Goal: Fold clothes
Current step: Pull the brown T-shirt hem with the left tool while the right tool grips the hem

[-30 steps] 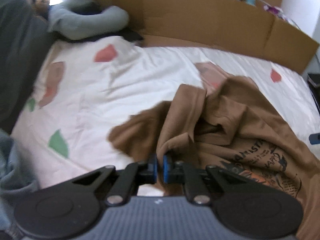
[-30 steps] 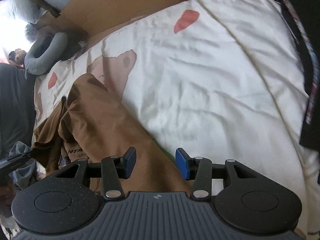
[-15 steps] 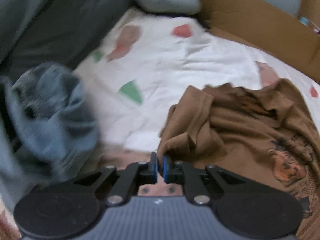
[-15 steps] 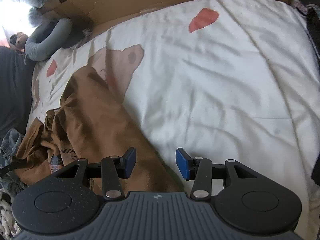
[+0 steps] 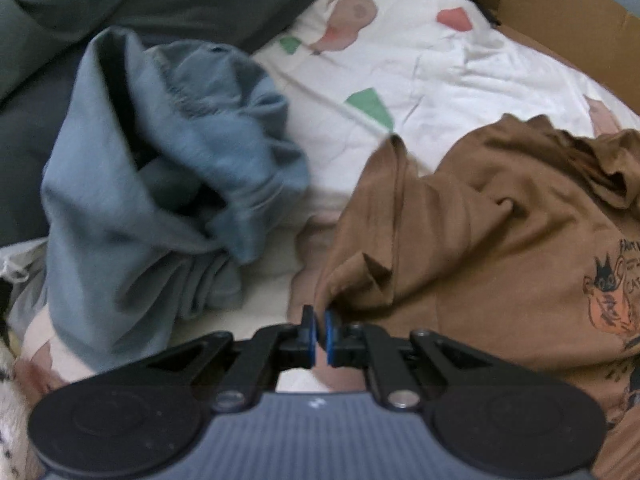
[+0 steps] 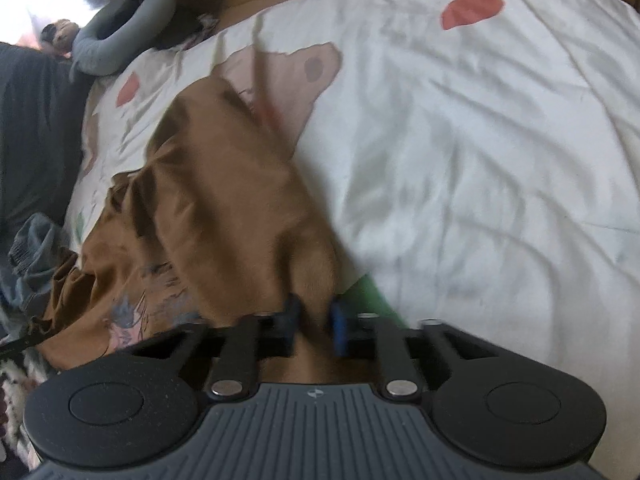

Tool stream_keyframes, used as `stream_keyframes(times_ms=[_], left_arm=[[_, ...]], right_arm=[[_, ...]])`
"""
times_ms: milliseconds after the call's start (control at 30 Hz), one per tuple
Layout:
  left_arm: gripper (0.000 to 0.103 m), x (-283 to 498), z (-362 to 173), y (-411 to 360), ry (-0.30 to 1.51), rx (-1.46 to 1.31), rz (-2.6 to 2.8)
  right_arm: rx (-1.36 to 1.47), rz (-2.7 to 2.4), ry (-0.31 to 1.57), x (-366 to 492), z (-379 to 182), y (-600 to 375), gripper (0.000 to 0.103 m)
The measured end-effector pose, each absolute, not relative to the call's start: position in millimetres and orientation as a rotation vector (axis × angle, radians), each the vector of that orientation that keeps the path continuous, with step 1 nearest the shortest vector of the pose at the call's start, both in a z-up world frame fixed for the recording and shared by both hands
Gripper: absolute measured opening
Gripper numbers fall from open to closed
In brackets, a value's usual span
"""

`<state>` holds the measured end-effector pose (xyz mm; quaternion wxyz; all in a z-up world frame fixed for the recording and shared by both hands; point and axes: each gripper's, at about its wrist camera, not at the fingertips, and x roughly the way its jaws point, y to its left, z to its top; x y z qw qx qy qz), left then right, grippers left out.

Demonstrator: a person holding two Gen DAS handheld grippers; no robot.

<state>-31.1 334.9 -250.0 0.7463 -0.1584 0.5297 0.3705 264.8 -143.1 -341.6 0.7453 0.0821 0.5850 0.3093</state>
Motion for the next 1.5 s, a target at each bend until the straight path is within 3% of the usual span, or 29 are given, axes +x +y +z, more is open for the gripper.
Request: stream_keyframes(times_ms=[333, 1033, 1300, 1367, 1500], left_arm=[[0.005, -63, -251, 332, 1.186, -0.4, 0.835], [0.005, -66, -257, 305, 1.24, -0.405, 0.712], [0.004, -78, -260, 321, 1.285, -0.37, 0.773], [0.004, -78, -257, 322, 1.288, -0.361, 0.767], [0.004, -76, -250, 320, 1.293, -0.347, 0.757]], right_arm=[[0.205, 0.666, 1.218, 245, -306, -165, 0.006], [0.353, 0.485, 1.232, 157, -275, -276, 0.006], [0.462, 0.49, 1.221, 145, -280, -278, 0.011], [0.471, 0.483, 1.209, 148, -281, -278, 0.024], [0.472, 0.461, 1.184, 160, -283, -280, 0.025]])
